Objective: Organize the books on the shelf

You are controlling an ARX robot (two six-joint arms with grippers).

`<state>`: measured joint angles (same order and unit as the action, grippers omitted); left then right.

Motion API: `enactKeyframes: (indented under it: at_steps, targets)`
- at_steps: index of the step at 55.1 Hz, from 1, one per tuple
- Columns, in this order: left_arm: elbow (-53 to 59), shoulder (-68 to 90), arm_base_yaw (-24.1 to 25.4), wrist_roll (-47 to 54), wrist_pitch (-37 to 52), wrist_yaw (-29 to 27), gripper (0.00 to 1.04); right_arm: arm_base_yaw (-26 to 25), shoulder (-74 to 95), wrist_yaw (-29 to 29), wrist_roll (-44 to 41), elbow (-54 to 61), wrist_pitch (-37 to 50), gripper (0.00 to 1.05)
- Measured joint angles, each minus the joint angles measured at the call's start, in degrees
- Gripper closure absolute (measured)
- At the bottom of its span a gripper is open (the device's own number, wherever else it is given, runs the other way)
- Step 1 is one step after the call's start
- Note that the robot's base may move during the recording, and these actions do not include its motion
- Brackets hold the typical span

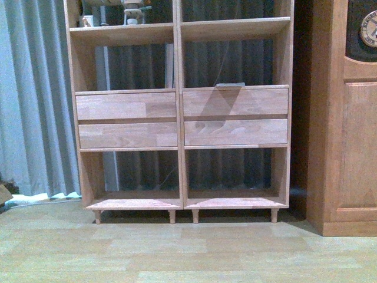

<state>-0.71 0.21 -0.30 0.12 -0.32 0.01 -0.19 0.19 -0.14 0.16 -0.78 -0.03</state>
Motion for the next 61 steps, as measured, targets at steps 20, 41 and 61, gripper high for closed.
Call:
enactKeyframes:
  at_steps: [20,41,61]
  targets:
    - [0.0,0.0,0.0,0.0,0.0,0.0,0.07,0.0,0.0,0.0,0.0,0.0,0.0,0.07]
    - [0.0,0.0,0.0,0.0,0.0,0.0,0.07,0.0,0.0,0.0,0.0,0.0,0.0,0.07]
    - [0.0,0.0,0.0,0.0,0.0,0.0,0.07,0.0,0.0,0.0,0.0,0.0,0.0,0.07]
